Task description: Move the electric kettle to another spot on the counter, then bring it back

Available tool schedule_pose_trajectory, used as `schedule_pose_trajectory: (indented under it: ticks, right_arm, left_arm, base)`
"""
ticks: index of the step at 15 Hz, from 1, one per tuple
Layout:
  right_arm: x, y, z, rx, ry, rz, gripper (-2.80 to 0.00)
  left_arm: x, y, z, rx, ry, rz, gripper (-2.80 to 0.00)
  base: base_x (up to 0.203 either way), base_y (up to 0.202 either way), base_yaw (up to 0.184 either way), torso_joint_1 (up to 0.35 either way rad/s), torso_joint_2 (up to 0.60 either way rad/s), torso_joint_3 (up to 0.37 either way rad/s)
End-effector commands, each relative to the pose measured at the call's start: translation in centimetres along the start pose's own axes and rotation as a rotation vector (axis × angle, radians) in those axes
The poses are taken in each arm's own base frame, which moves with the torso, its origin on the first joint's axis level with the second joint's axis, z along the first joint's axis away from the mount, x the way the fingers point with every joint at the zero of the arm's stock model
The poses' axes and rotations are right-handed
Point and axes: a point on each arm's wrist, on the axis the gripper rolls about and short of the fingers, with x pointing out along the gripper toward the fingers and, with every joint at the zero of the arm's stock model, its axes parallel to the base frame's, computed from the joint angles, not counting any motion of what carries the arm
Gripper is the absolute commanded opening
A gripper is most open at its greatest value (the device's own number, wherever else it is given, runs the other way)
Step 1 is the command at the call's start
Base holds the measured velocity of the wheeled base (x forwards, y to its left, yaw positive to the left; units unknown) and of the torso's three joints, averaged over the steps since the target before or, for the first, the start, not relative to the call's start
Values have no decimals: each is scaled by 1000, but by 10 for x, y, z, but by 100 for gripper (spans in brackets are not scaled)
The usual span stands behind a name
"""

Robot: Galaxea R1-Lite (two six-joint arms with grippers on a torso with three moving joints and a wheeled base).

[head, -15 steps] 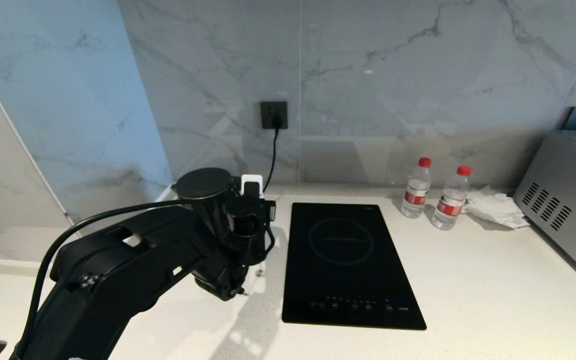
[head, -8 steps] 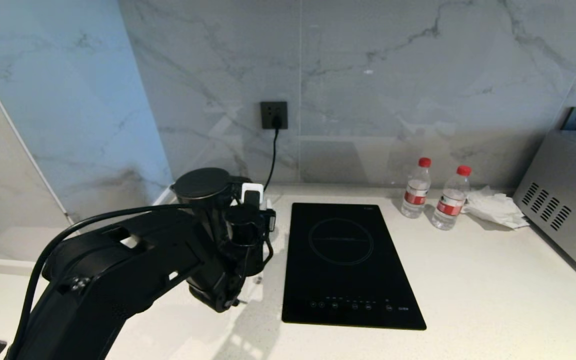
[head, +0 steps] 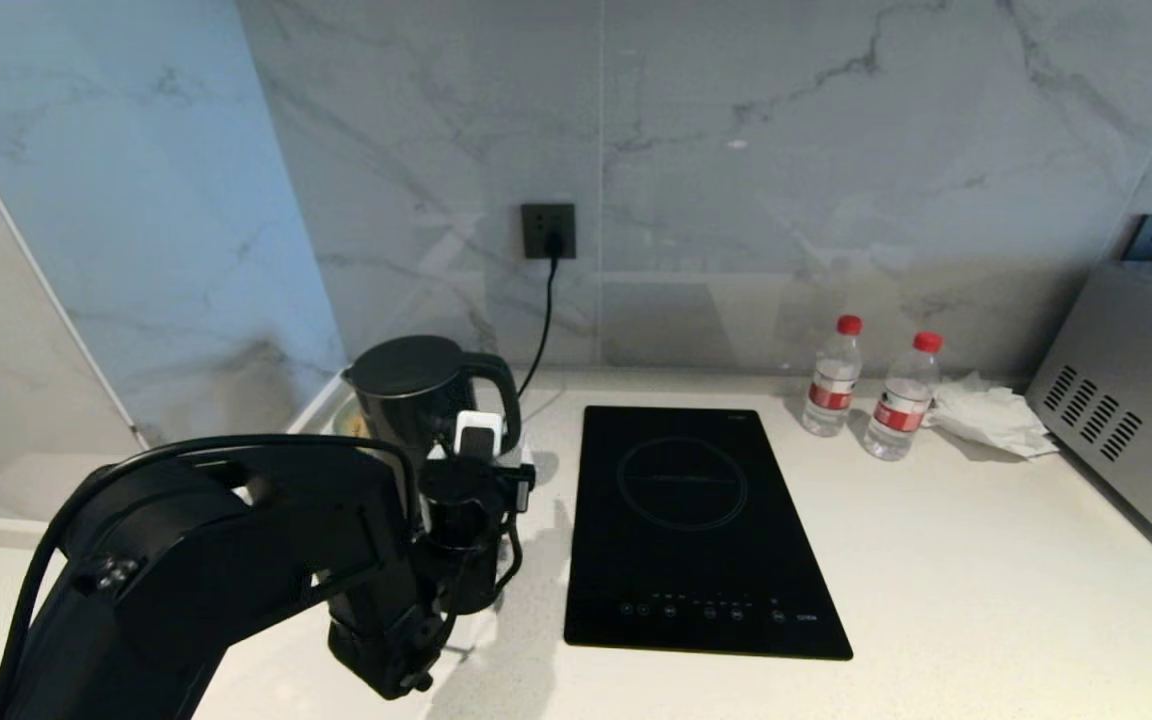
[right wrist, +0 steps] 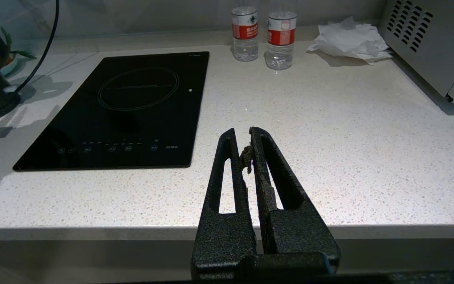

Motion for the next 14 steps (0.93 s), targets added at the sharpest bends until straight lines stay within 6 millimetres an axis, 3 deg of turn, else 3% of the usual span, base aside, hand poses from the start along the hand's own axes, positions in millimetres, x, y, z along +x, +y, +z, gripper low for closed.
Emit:
schedule_pose_trajectory:
  ticks: [1, 4, 7, 11, 14]
  right_arm:
    - [0, 0, 0, 1, 1, 0, -280]
    - [0, 0, 0, 1, 1, 0, -280]
    - [0, 0, 0, 0, 1, 0, -280]
    - [0, 0, 0, 1, 1, 0, -280]
    - [0, 0, 0, 1, 2, 0, -280]
  left_arm:
    - [-20, -10, -9, 12, 37, -50, 0]
    - [-45, -40, -15, -5, 47, -146, 0]
    - [-54, -69, -33, 10, 55, -197, 0]
    - [-47, -104, -52, 12, 52, -109, 0]
    - [-38, -115, -44, -66, 69, -79, 0]
  base:
    - [0, 0, 0, 0, 0, 0]
    - [0, 0, 0, 0, 0, 0]
    - [0, 0, 0, 0, 0, 0]
    - [0, 0, 0, 0, 0, 0]
    - [0, 0, 0, 0, 0, 0]
